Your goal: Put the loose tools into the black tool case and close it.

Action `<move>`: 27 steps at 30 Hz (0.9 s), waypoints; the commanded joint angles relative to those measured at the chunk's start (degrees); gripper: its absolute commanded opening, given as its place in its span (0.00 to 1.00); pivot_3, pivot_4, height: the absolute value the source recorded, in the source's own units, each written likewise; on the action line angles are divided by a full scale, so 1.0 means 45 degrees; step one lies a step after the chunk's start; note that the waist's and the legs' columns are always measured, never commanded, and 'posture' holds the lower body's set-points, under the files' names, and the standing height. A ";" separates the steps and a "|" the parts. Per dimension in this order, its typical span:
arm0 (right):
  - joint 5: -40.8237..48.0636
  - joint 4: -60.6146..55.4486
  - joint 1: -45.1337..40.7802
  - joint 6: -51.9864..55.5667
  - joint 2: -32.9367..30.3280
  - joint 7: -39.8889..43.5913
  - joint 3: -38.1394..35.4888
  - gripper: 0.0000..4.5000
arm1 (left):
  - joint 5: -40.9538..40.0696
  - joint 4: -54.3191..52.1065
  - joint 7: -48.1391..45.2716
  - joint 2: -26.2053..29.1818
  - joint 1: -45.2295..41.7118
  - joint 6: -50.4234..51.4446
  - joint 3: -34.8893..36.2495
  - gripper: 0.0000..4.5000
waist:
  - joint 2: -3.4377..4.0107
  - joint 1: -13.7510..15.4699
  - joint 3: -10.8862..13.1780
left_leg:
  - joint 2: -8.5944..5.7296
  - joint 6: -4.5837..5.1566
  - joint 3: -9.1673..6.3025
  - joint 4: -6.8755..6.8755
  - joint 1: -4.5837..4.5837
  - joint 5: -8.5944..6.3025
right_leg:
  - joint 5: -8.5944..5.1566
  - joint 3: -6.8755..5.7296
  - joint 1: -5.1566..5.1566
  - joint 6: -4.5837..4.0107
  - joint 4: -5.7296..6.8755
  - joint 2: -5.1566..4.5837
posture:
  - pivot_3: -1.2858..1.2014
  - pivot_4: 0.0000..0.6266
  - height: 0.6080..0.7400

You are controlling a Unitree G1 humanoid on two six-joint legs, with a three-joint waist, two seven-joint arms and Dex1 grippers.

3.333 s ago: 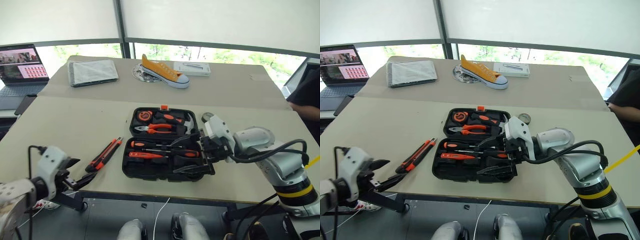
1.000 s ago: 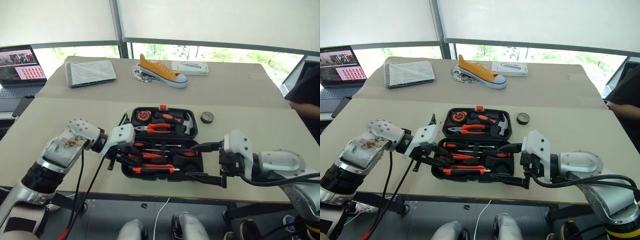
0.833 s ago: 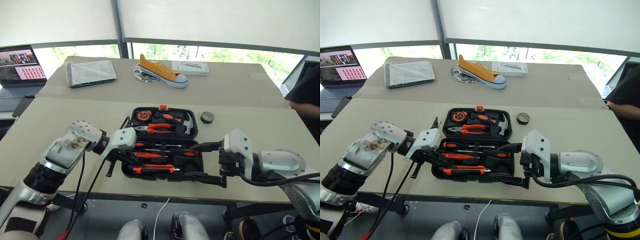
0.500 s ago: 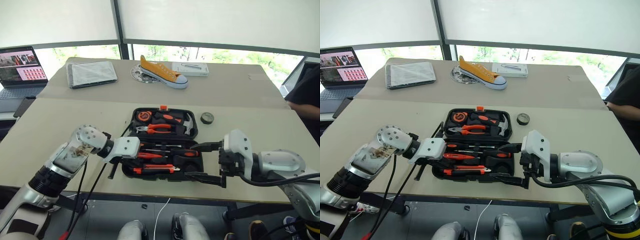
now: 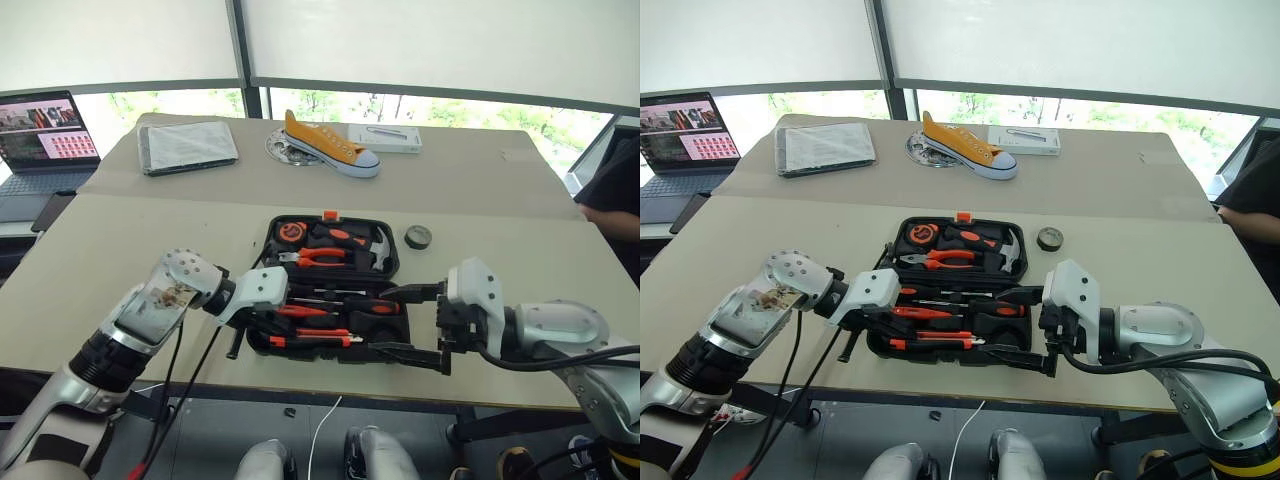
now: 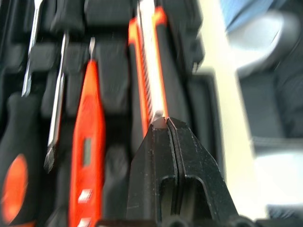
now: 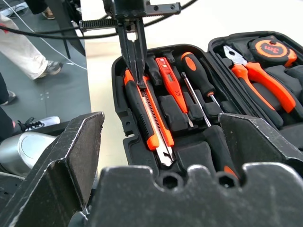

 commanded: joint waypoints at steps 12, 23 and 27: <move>0.0726 -0.0665 0.0218 0.0317 -0.0086 -0.0381 -0.0482 1.00 | 0.2918 0.1439 0.0804 0.0134 0.0988 -0.4053 -0.1529 0.01 | 0.0013 0.0045 -0.0033 | -0.0009 0.0017 -0.0008 -0.0001 0.0019 -0.0011 | -0.0002 0.0012 0.0031 0.0013 0.0002 -0.0016 | 0.52 0.24 0.94; 0.0954 -0.0041 0.0376 0.0394 -0.0903 0.0101 -0.1273 1.00 | -0.1030 0.0214 0.0881 -0.0133 0.0579 -0.0572 0.1819 0.13 | -0.0002 0.0003 -0.0034 | -0.0007 0.0031 -0.0021 0.0012 -0.0001 -0.0016 | 0.0003 0.0017 0.0008 0.0023 0.0015 -0.0012 | 0.52 0.24 0.94; 0.0229 0.1766 0.0177 0.0010 -0.2139 0.1218 -0.1599 1.00 | -0.3312 -0.0404 0.1189 0.0123 0.0632 0.1365 0.4050 0.44 | -0.0011 -0.0018 -0.0029 | 0.0003 0.0032 -0.0031 0.0028 -0.0013 -0.0015 | -0.0009 0.0013 0.0001 0.0032 0.0006 -0.0009 | 0.52 0.24 0.94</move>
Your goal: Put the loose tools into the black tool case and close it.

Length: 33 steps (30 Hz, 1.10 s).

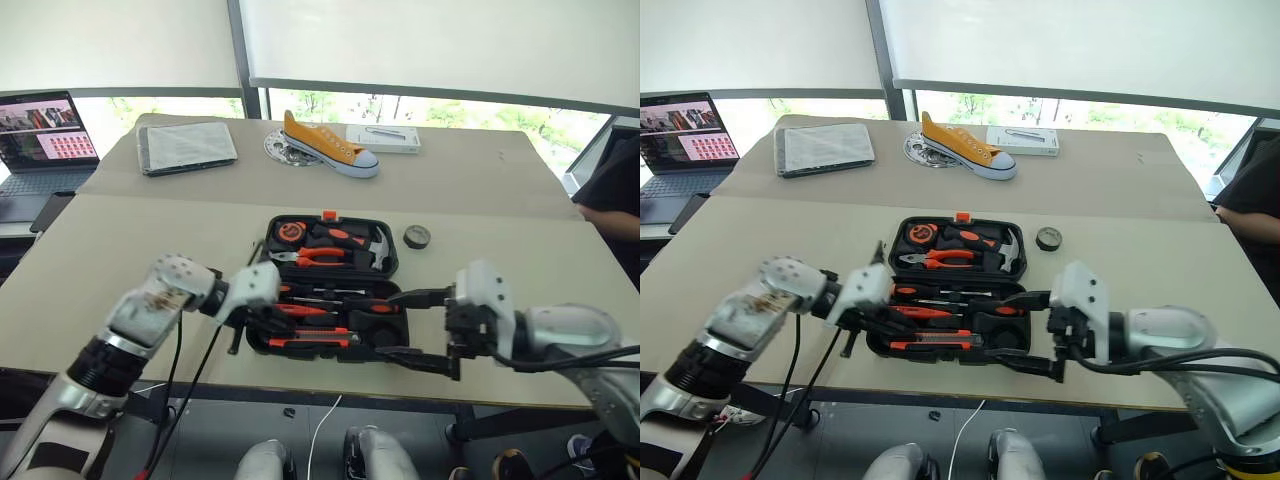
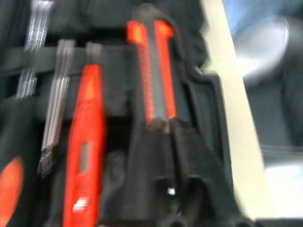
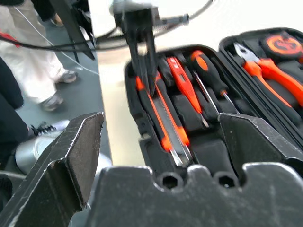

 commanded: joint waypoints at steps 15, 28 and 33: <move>-0.9188 1.6972 -1.0530 -0.7982 0.3337 0.1827 0.6058 1.00 | -0.3457 -0.1905 0.1952 0.0555 0.1089 0.2071 0.3553 1.00 | 0.0003 -0.0373 0.0030 | -0.0011 -0.0058 0.0017 -0.0039 0.0020 0.0033 | 0.0035 0.0005 -0.0009 -0.0109 0.0015 0.0010 | 0.52 0.24 0.94; -1.1351 2.3227 -1.3387 -1.1011 0.5207 0.0095 0.5797 1.00 | -0.3605 -0.2887 0.2774 0.1126 0.2363 0.1841 0.4049 1.00 | 0.0043 -0.0406 0.0056 | -0.0001 -0.0074 0.0030 -0.0057 0.0011 0.0038 | 0.0030 -0.0017 -0.0013 -0.0117 0.0020 -0.0018 | 0.52 0.24 0.94; -1.1743 2.3764 -1.3699 -1.0701 0.5424 -0.0199 0.5620 1.00 | -0.3533 -0.2856 0.2777 0.1252 0.2602 0.1616 0.4069 1.00 | 0.0049 -0.0464 0.0059 | 0.0009 -0.0118 0.0030 -0.0055 0.0025 0.0063 | 0.0031 -0.0001 -0.0013 -0.0119 0.0043 -0.0023 | 0.52 0.24 0.94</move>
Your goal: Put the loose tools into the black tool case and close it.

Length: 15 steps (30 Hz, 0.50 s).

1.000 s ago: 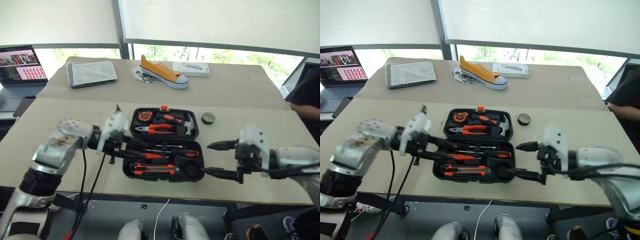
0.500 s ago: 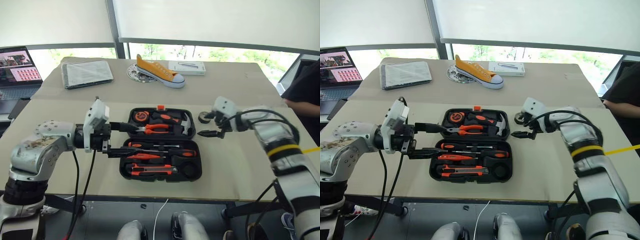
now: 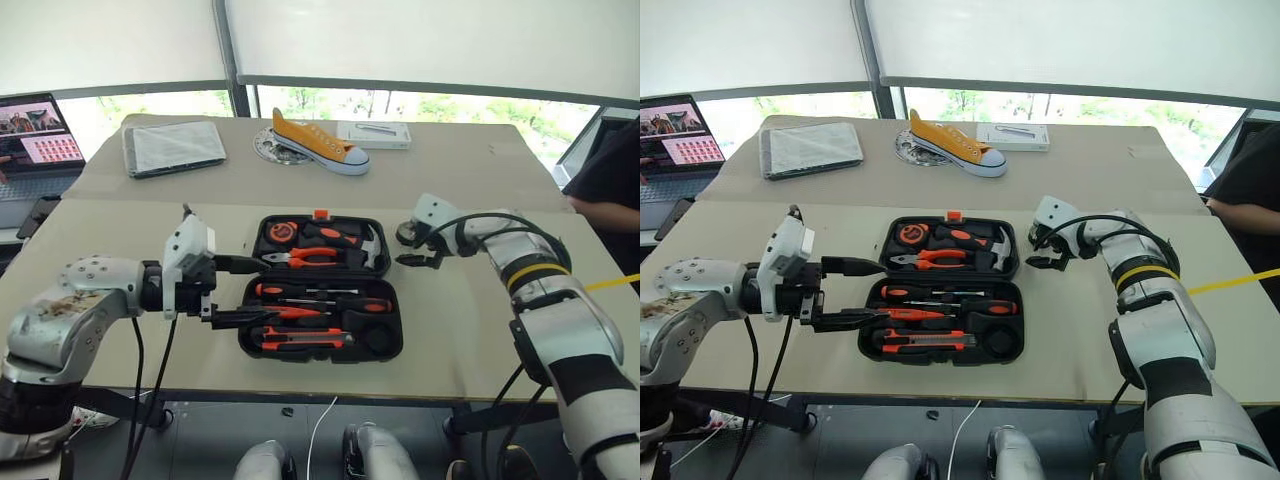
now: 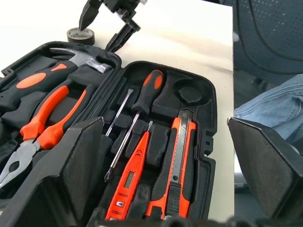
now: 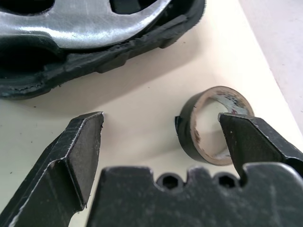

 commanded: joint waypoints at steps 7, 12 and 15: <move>-0.0655 0.0852 -0.0418 0.0549 0.0594 -0.1485 -0.0590 0.94 | -0.0114 -0.0138 0.0139 0.0129 -0.0249 -0.0388 0.0128 1.00 | 0.0000 -0.0129 -0.0001 | 0.0018 -0.0040 -0.0008 -0.0008 0.0003 0.0023 | 0.0010 -0.0001 -0.0002 -0.0029 0.0007 0.0001 | 0.52 0.24 0.94; -0.0780 0.0980 -0.0216 0.0533 0.0776 -0.2028 -0.0819 0.62 | -0.0020 0.0027 0.0080 0.0200 -0.0286 -0.0526 0.0043 1.00 | 0.0001 -0.0227 -0.0001 | 0.0017 -0.0040 -0.0009 -0.0008 0.0002 0.0024 | 0.0012 0.0000 -0.0001 -0.0031 0.0006 -0.0001 | 0.52 0.24 0.94; -0.0858 0.0976 -0.0102 0.0414 0.0763 -0.1988 -0.0894 0.40 | 0.0017 0.0042 0.0077 0.0178 -0.0311 -0.0543 -0.0006 1.00 | 0.0002 -0.0223 -0.0001 | 0.0016 -0.0041 -0.0011 -0.0010 0.0001 0.0024 | 0.0011 -0.0002 -0.0001 -0.0032 0.0005 0.0000 | 0.52 0.24 0.94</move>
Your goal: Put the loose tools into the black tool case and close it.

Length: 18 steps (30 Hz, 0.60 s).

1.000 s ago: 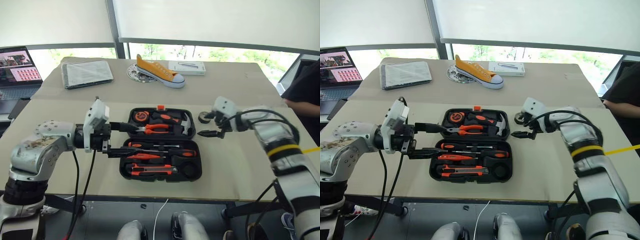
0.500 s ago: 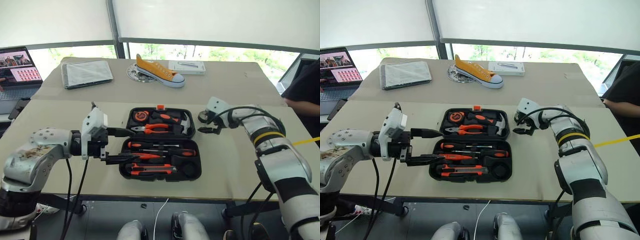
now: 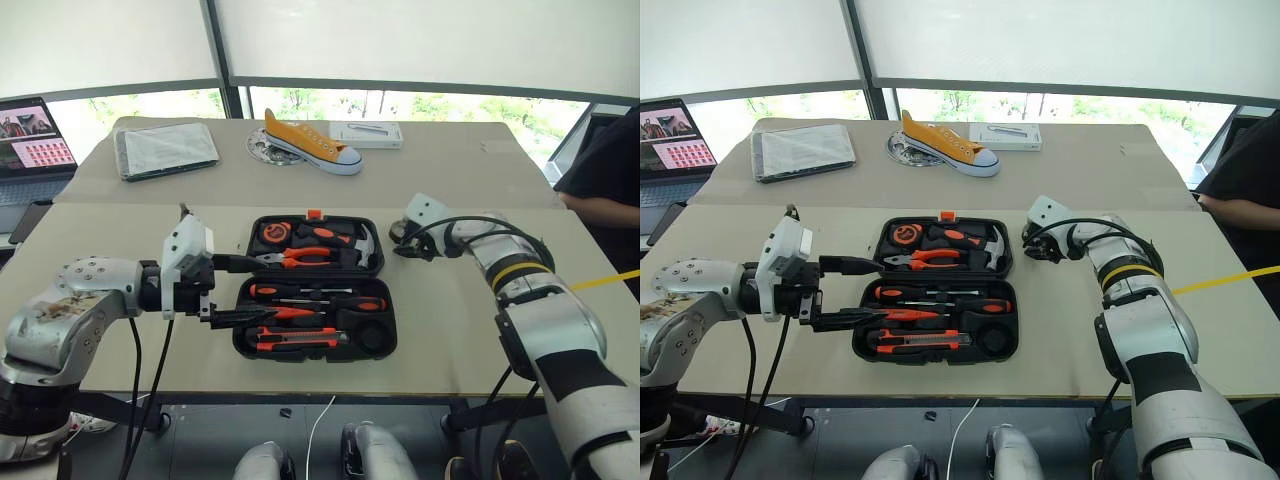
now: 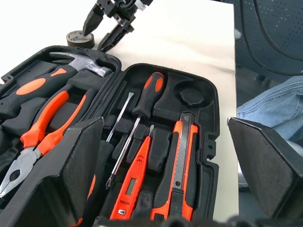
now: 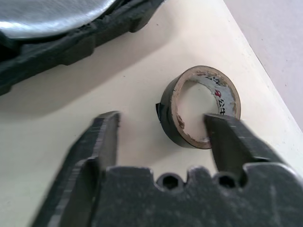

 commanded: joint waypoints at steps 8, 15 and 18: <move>-0.0029 -0.0352 0.0139 -0.0569 -0.0741 0.0441 -0.0733 0.00 | -0.0058 -0.0092 -0.0124 0.0137 -0.0294 -0.0391 -0.0191 1.00 | 0.0003 0.0004 0.0001 | -0.0005 0.0000 -0.0001 -0.0014 -0.0004 0.0000 | 0.0000 -0.0001 -0.0001 0.0001 -0.0012 0.0001 | 0.52 0.24 0.94; 0.1564 -0.2953 0.0452 -0.0282 -0.1923 0.4876 -0.1677 0.00 | -0.0357 -0.0414 -0.0314 0.0155 -0.0547 -0.0246 -0.0305 1.00 | 0.0024 -0.0004 0.0016 | -0.0004 0.0001 -0.0001 -0.0015 -0.0003 0.0000 | -0.0001 0.0003 -0.0002 0.0002 -0.0014 0.0000 | 0.52 0.24 0.94; 0.3171 -0.7406 0.2236 0.1845 -0.2712 0.7271 -0.2028 0.00 | -0.0517 -0.0651 -0.0485 0.0258 -0.0705 -0.0125 -0.0409 1.00 | 0.0024 0.0028 0.0016 | 0.0000 0.0002 -0.0012 -0.0016 -0.0004 0.0000 | -0.0001 0.0002 0.0000 0.0003 -0.0018 0.0004 | 0.52 0.24 0.94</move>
